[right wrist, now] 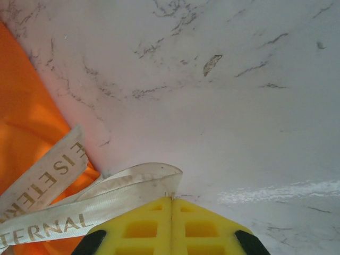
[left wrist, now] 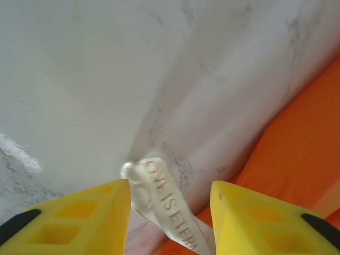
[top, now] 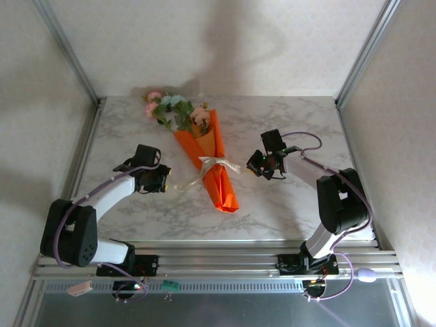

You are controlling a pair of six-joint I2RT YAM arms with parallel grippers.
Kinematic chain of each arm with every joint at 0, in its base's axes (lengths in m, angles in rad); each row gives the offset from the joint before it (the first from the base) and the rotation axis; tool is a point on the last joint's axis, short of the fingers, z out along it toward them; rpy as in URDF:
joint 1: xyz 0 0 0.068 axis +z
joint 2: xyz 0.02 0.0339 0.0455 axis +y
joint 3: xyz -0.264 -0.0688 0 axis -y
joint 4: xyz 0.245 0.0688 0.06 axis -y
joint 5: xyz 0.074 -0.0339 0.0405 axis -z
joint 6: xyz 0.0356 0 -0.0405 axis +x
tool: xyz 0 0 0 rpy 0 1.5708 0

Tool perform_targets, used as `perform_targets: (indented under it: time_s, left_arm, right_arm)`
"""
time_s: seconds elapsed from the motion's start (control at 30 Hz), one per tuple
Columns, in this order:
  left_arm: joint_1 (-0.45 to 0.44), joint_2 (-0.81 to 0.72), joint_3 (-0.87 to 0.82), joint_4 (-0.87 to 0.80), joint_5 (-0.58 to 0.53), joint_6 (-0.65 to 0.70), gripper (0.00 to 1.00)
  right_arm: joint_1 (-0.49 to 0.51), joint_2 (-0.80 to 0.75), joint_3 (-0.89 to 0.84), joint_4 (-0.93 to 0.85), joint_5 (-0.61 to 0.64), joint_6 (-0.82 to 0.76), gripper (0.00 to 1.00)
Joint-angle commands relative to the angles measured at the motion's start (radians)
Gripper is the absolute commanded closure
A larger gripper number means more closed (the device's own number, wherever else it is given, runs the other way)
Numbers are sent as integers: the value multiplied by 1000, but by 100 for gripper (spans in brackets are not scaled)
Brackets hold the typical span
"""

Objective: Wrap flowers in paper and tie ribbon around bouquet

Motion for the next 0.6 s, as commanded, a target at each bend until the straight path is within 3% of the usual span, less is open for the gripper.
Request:
perform_targets:
  time_s: [0.0,0.1,0.2,0.27,0.4,0.57]
  left_arm:
    - [-35,-54,127,-124,-96,43,51]
    - [-80,-19,221,-52,-86,106,54]
    - [-123,138,331,9,67,152,52]
    - [-161,212,378,25,129,115,48]
    - [-198,236,372,166,148,-16,45]
    - [-205,320,471,-4,130,48,51]
  right_arm:
    - [10,13,1,10,-23,15,100]
    - [12,10,-2,14,-22,19,100]
    - [12,12,-4,13,-25,19,100]
    - [14,12,-4,13,-25,18,100]
    - [14,5,-11,16,-24,19,100]
    - [14,4,-19,26,-26,25,100]
